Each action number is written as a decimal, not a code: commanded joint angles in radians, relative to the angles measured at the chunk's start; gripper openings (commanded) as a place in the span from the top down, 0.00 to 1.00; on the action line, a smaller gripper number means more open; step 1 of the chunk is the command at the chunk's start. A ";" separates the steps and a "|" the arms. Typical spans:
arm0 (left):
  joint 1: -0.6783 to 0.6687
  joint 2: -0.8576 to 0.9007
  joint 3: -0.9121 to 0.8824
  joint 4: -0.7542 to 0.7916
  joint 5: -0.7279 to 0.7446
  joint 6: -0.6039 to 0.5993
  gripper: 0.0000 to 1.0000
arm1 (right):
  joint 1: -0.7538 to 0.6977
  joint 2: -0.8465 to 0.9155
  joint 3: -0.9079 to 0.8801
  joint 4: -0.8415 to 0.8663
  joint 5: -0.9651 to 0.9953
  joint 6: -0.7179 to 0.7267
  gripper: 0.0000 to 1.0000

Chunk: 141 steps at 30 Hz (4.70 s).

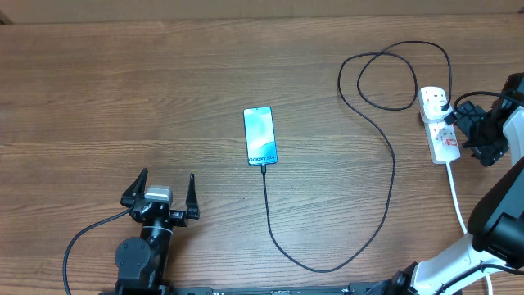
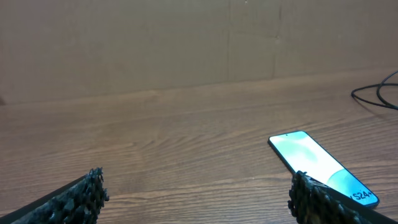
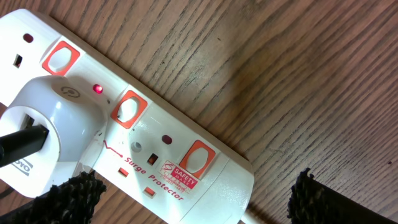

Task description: Plug charger to phone and switch on socket

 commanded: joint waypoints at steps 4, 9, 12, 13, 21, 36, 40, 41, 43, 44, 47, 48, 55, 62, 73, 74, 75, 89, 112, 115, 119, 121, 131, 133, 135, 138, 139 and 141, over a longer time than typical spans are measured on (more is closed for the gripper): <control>0.000 -0.011 -0.003 -0.002 -0.003 0.030 0.00 | -0.004 -0.031 0.022 0.003 -0.001 -0.008 0.00; 0.000 -0.011 -0.003 -0.002 -0.003 0.030 0.01 | -0.004 -0.031 0.022 0.002 -0.001 -0.008 0.00; 0.000 -0.011 -0.003 -0.002 -0.003 0.030 0.00 | 0.000 -0.030 0.022 0.003 -0.001 -0.007 0.00; 0.000 -0.011 -0.003 -0.002 -0.003 0.030 0.00 | 0.002 -0.030 0.022 0.003 -0.001 -0.008 0.00; 0.000 -0.011 -0.003 -0.002 -0.003 0.030 0.00 | 0.003 -0.040 0.022 0.002 -0.001 -0.008 0.00; 0.000 -0.011 -0.003 -0.002 -0.003 0.030 0.00 | 0.003 -0.425 0.022 0.002 -0.001 -0.007 0.00; 0.000 -0.011 -0.003 -0.002 -0.003 0.030 0.00 | 0.014 -0.506 0.022 0.002 -0.001 -0.008 0.00; 0.000 -0.011 -0.003 -0.002 -0.003 0.030 0.01 | 0.024 -0.529 0.021 0.002 -0.001 -0.008 0.00; 0.000 -0.011 -0.003 -0.002 -0.003 0.030 0.00 | 0.055 -0.567 0.019 -0.001 -0.001 -0.007 0.00; 0.000 -0.011 -0.003 -0.002 -0.003 0.030 0.01 | 0.075 -0.584 0.016 0.000 -0.001 -0.008 0.00; 0.000 -0.011 -0.003 -0.002 -0.003 0.030 0.01 | 0.162 -0.619 -0.005 0.003 -0.001 -0.008 0.00; 0.000 -0.011 -0.003 -0.002 -0.003 0.030 0.00 | 0.192 -0.624 -0.018 0.003 -0.001 -0.007 0.00; 0.000 -0.011 -0.003 -0.002 -0.003 0.030 0.00 | 0.378 -0.630 -0.188 0.036 0.065 -0.007 0.00; 0.000 -0.011 -0.003 -0.002 -0.003 0.030 0.01 | 0.394 -0.630 -0.412 0.151 0.071 -0.010 0.00; 0.000 -0.011 -0.003 -0.002 -0.003 0.030 0.00 | 0.395 -0.641 -0.890 0.615 -0.001 -0.014 0.00; 0.000 -0.011 -0.003 -0.002 -0.003 0.030 0.00 | 0.395 -0.642 -0.929 0.659 -0.017 -0.014 0.00; 0.000 -0.011 -0.003 -0.002 -0.003 0.030 0.00 | 0.395 -0.645 -0.959 0.682 -0.025 -0.014 0.00; 0.000 -0.011 -0.003 -0.002 -0.003 0.030 0.00 | 0.395 -0.705 -1.102 0.831 -0.031 -0.034 0.00; 0.000 -0.011 -0.003 -0.002 -0.003 0.030 0.00 | 0.395 -1.004 -1.385 1.030 -0.046 -0.026 0.00; 0.000 -0.011 -0.003 -0.002 -0.003 0.030 0.00 | 0.395 -1.058 -1.385 0.977 -0.046 -0.026 0.00; 0.000 -0.011 -0.003 -0.002 -0.003 0.030 0.00 | 0.395 -1.137 -1.385 0.919 -0.050 -0.026 0.00; 0.000 -0.011 -0.003 -0.002 -0.003 0.030 0.00 | 0.395 -1.182 -1.385 0.878 -0.051 -0.026 0.00; 0.000 -0.011 -0.003 -0.002 -0.004 0.030 0.01 | 0.395 -1.437 -1.385 0.789 -0.073 -0.026 0.00; 0.000 -0.011 -0.003 -0.002 -0.003 0.030 0.01 | 0.395 -1.479 -1.385 0.791 -0.093 -0.026 0.00; 0.000 -0.011 -0.003 -0.002 -0.003 0.030 0.00 | 0.395 -1.516 -1.385 0.792 -0.113 -0.026 0.00; 0.000 -0.011 -0.003 -0.002 -0.003 0.030 0.01 | 0.402 -1.570 -1.385 0.792 -0.124 -0.026 0.00; 0.000 -0.011 -0.003 -0.002 -0.003 0.030 0.01 | 0.407 -1.587 -1.385 0.792 -0.121 -0.026 0.00; 0.000 -0.011 -0.003 -0.002 -0.003 0.030 0.00 | 0.415 -1.625 -1.385 0.792 -0.115 -0.026 0.00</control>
